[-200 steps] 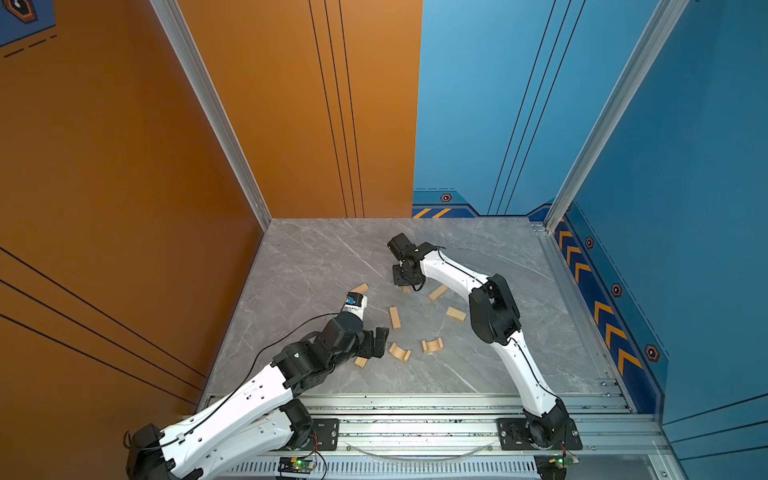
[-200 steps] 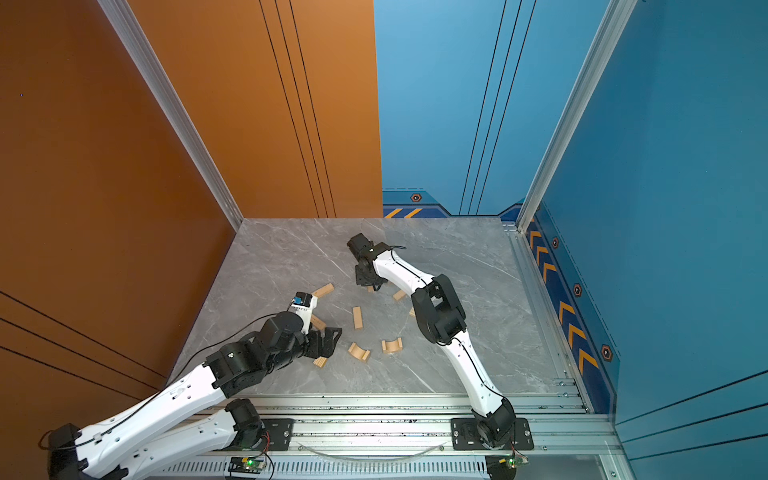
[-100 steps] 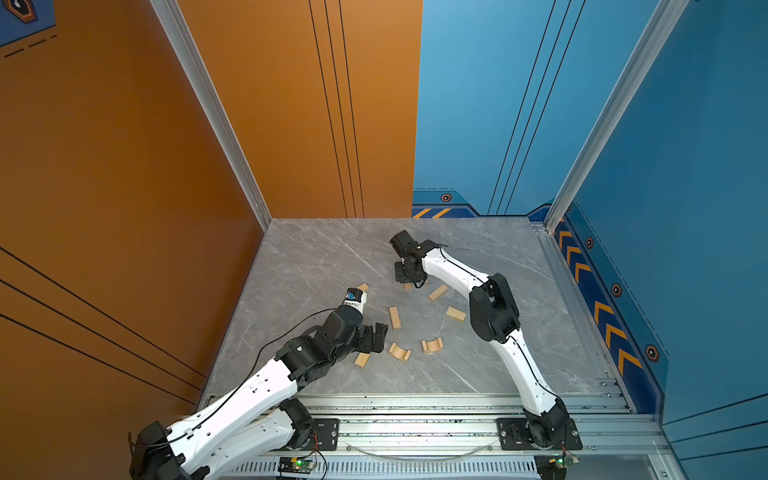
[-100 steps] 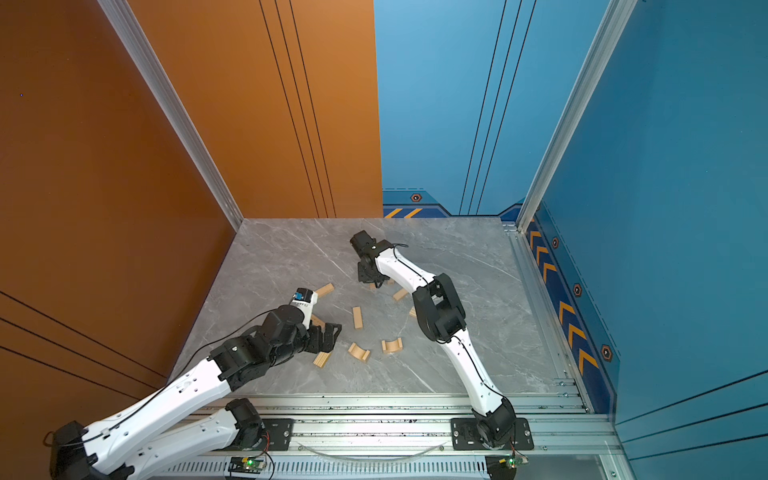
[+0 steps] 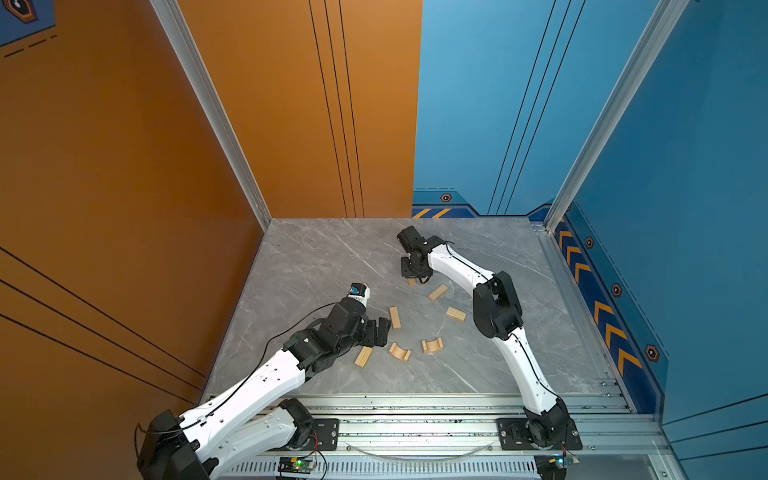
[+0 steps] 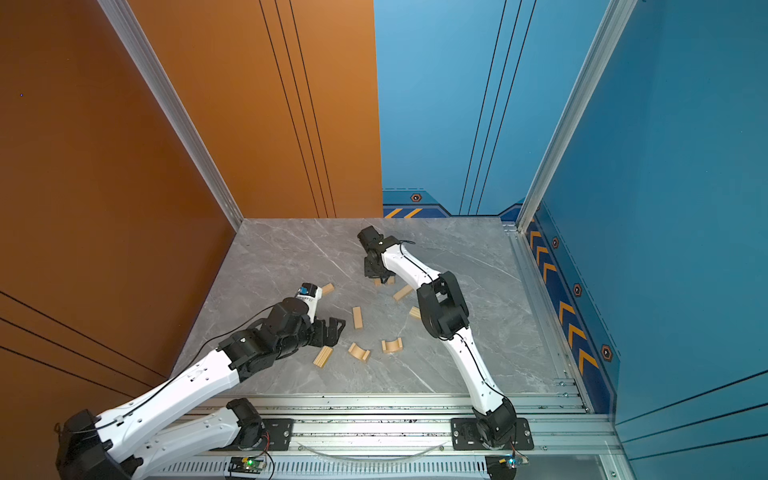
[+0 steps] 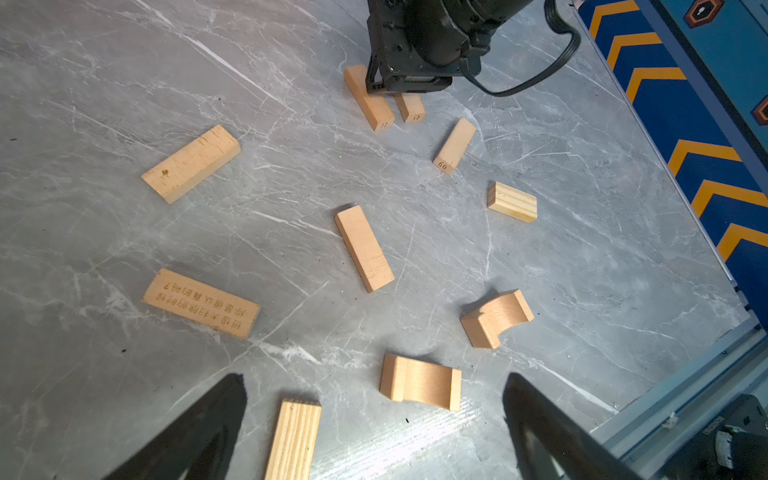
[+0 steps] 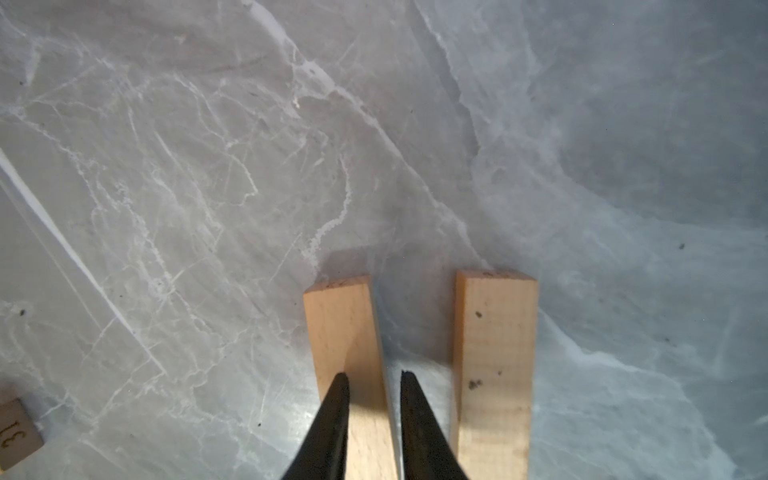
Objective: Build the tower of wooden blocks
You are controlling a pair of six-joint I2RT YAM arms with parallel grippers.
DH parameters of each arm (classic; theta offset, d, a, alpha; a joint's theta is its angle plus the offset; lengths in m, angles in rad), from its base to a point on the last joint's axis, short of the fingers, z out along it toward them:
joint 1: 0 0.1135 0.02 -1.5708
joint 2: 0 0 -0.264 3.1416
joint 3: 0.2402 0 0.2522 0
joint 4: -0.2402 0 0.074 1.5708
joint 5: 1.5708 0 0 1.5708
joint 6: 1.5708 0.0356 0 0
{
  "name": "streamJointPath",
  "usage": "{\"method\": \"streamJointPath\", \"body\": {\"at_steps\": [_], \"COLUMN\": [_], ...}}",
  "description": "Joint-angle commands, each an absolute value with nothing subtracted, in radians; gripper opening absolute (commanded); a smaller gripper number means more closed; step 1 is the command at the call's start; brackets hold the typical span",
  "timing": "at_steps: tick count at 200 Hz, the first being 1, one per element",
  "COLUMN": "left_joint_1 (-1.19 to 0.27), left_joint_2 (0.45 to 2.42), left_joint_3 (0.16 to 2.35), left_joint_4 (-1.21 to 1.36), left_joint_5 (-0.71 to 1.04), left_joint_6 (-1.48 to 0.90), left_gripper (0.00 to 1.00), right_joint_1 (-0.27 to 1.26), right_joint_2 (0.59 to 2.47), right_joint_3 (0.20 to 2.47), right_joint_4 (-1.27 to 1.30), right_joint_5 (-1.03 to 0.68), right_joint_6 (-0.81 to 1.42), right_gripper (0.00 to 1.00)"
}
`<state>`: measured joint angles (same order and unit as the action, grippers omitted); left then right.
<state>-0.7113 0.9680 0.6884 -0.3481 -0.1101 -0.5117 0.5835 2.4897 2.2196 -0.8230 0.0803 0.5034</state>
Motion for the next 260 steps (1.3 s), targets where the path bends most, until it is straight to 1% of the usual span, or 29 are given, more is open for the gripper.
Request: {"method": "streamJointPath", "body": {"at_steps": [1,84,102,111,167,260], "left_joint_1": [-0.698,-0.687,-0.688,-0.689,-0.685,-0.681], "left_joint_2": [0.979,0.962,0.952,0.946,0.918,0.896], "left_joint_3": [0.729,0.73,0.726,0.724,0.718,0.703], "left_joint_4": [-0.328,-0.329,-0.327,-0.329,-0.344,-0.348], "left_joint_5": [-0.077,-0.083,-0.089,-0.091,-0.101,-0.106], "left_joint_6": [-0.483,-0.484,-0.489,-0.489,-0.49,-0.498], "left_gripper": [0.98,0.98,0.98,0.98,0.98,0.98], "right_joint_1": [0.579,0.591,0.593,0.593,0.599,0.608], "right_joint_2": [2.513,2.452,2.456,2.462,2.499,2.545], "right_joint_3": [2.224,2.246,2.253,2.257,2.282,2.303], "right_joint_4": [-0.864,-0.863,-0.864,-0.864,-0.864,-0.865], "right_joint_5": [0.1,0.1,0.096,0.092,0.061,0.084], "right_joint_6": [0.514,0.503,0.503,0.504,0.506,0.508], "right_gripper": [0.25,0.36,0.43,0.44,0.45,0.44]}}
